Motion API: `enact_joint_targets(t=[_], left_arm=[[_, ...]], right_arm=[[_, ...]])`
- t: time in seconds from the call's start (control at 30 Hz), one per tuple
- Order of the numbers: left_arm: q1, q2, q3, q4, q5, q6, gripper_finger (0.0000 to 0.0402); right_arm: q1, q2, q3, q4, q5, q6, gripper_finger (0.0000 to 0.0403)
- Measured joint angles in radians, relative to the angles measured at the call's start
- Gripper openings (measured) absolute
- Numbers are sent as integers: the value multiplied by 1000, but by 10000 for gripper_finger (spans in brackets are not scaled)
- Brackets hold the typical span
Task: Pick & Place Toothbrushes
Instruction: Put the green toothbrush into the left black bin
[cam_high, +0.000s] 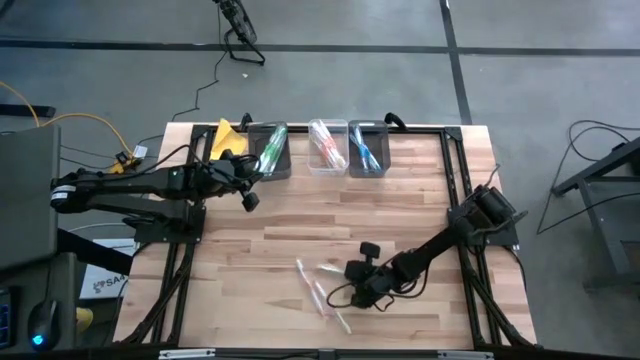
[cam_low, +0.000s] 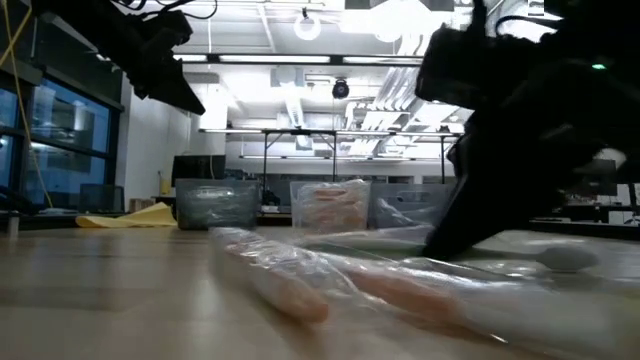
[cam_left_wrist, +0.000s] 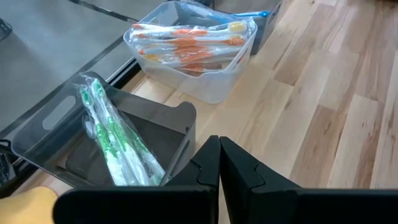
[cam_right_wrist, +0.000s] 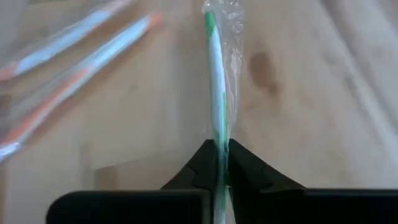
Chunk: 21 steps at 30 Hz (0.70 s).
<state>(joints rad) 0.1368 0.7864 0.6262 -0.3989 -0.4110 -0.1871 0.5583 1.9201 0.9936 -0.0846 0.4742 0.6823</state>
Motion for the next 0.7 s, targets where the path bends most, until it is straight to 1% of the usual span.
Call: enact_joint_targets(t=[0.17, 0.33, 0.43, 0.57, 0.63, 0.7], left_arm=[[0, 1, 0, 0, 0, 14, 3], [0, 5, 0, 2, 9, 99, 3], [0, 20, 0, 12, 77, 170, 3], [0, 70, 2, 74, 159, 180, 6], [0, 109, 2, 101, 191, 184, 18], [0, 159, 2, 148, 217, 205, 41]], right_arm=[[-55, -44, -2, -21, -9, -63, 11], [-132, -107, -2, -57, -15, -194, 10], [-192, -142, -1, -72, -33, -300, 10], [-274, -183, 0, -60, -60, -439, 10], [-319, -188, 0, -52, -90, -481, 10], [-360, -187, 0, -33, -118, -516, 10]])
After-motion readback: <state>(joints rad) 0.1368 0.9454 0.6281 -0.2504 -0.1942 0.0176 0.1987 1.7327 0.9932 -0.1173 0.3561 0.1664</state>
